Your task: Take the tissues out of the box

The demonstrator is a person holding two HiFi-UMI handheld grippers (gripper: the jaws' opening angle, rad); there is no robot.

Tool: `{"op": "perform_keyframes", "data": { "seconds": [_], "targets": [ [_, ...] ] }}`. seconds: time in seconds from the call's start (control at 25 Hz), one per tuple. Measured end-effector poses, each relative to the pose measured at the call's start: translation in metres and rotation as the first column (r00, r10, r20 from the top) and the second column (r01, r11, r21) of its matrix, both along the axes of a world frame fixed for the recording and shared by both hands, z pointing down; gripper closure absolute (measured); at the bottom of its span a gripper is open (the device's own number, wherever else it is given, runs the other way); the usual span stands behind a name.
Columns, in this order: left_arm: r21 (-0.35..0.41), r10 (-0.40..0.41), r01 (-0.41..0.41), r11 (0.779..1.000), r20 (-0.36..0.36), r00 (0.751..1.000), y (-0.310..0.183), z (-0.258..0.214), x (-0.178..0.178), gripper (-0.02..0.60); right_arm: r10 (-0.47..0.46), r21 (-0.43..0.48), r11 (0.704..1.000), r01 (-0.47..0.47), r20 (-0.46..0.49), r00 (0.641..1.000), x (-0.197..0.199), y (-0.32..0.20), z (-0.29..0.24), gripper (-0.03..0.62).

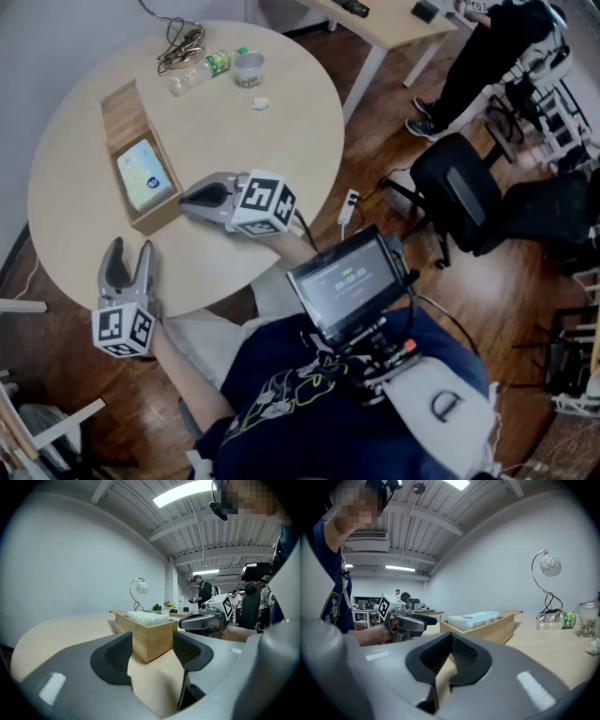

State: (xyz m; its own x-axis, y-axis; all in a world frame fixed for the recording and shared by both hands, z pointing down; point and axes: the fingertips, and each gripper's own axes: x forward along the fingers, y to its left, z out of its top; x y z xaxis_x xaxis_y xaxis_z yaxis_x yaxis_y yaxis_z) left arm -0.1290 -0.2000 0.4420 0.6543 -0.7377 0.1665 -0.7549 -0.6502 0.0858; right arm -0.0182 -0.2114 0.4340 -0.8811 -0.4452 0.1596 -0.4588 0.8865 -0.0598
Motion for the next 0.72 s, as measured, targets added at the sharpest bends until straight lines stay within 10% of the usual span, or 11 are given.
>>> {"op": "perform_keyframes", "data": {
  "seconds": [0.24, 0.72],
  "targets": [
    [0.008, -0.031, 0.031, 1.0, 0.012, 0.999, 0.0024, -0.0015, -0.0061, 0.326, -0.037, 0.006, 0.999, 0.037, 0.008, 0.999, -0.0071, -0.0009, -0.003, 0.597],
    [0.007, -0.037, 0.036, 0.999, 0.005, 0.999, 0.0044, -0.0041, -0.0067, 0.58, -0.038, 0.006, 0.999, 0.038, 0.008, 0.999, -0.008, 0.002, -0.0042, 0.597]
  ]
}}
